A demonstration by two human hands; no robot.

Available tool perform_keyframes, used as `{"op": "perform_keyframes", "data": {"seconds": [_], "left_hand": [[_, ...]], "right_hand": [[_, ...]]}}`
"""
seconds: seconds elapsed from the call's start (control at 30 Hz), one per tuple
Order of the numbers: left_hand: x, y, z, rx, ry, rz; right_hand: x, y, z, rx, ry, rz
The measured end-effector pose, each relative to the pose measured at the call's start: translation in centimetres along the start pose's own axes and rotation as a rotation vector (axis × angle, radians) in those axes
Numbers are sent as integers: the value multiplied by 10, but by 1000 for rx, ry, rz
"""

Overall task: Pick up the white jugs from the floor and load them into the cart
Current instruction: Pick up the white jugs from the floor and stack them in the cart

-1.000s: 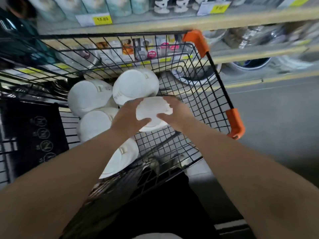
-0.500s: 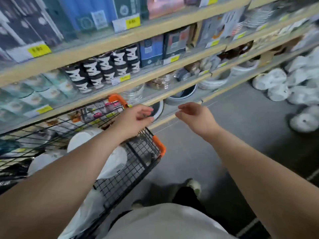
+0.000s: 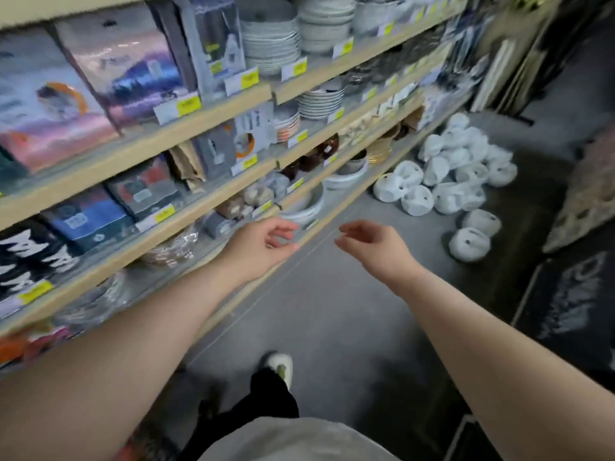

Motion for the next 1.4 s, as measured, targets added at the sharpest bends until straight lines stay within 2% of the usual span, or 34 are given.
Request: {"op": "perform_keyframes", "data": {"seconds": [0.27, 0.4, 0.67, 0.9, 1.1, 1.3, 1.4], "left_hand": [[-80, 84, 196, -186, -213, 4], [-121, 139, 288, -267, -328, -1], [-223, 219, 412, -335, -536, -14], [-336, 268, 521, -326, -614, 59], [-404, 312, 606, -321, -683, 85], [-483, 336, 711, -360, -842, 183], [-534, 353, 760, -392, -964, 225]], "right_hand": [[137, 41, 114, -152, 250, 26], [210, 48, 156, -226, 441, 50], [332, 98, 202, -353, 665, 112], [440, 173, 279, -442, 737, 222], [524, 205, 346, -504, 754, 250], [575, 246, 417, -584, 839, 312], [589, 275, 444, -681, 953, 369]]}}
Point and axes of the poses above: each hand's wrist, its own z-axis towards the middle knuckle, its own x-axis out of the back of the hand, y = z × x, the point moved 8 cm from there along z, towards the middle knuckle, and after that the axes turned 6 degrees about z, right-handed, at the moved point
